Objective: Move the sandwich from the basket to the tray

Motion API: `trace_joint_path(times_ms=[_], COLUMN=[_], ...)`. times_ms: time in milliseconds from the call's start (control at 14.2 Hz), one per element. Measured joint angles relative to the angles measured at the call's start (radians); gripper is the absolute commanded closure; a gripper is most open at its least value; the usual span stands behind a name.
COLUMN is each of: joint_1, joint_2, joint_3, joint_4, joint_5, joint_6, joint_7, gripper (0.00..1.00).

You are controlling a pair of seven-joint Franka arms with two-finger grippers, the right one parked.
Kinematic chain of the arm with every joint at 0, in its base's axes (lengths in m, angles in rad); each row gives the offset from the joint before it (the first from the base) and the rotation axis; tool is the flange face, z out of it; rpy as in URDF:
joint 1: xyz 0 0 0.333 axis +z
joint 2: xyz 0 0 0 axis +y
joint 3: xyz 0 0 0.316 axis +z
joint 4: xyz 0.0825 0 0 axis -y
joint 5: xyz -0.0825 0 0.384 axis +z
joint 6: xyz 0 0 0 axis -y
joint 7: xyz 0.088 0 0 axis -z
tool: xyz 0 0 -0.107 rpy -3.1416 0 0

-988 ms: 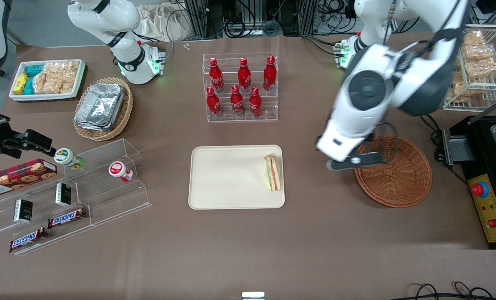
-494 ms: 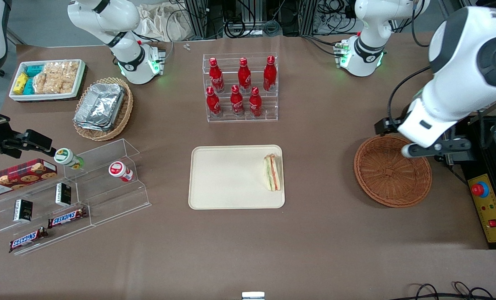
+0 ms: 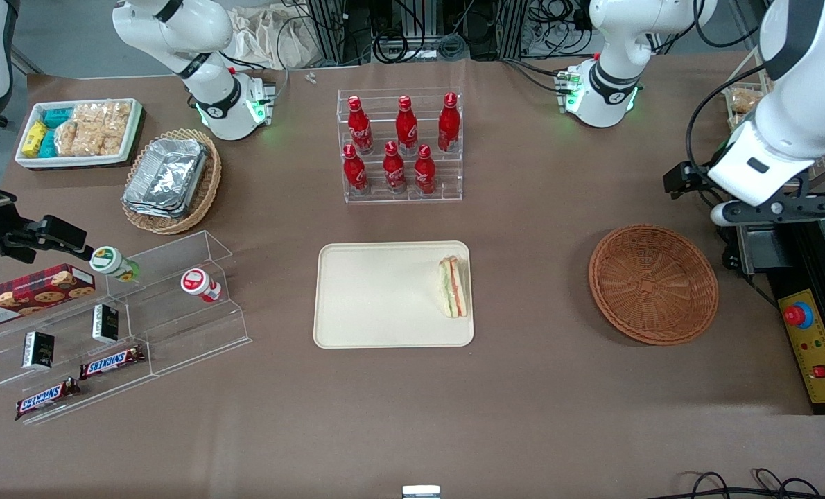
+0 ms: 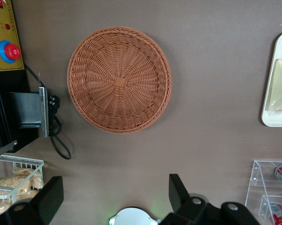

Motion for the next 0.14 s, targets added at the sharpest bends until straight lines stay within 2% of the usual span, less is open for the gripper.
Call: trace_joint_path(times_ms=[141], joint_1=[-0.001], joint_2=[-0.005], joint_3=[0.018], joint_4=[0.001], joint_5=[-0.016], joint_6=[0.0], joint_7=[0.034], gripper=[0.0])
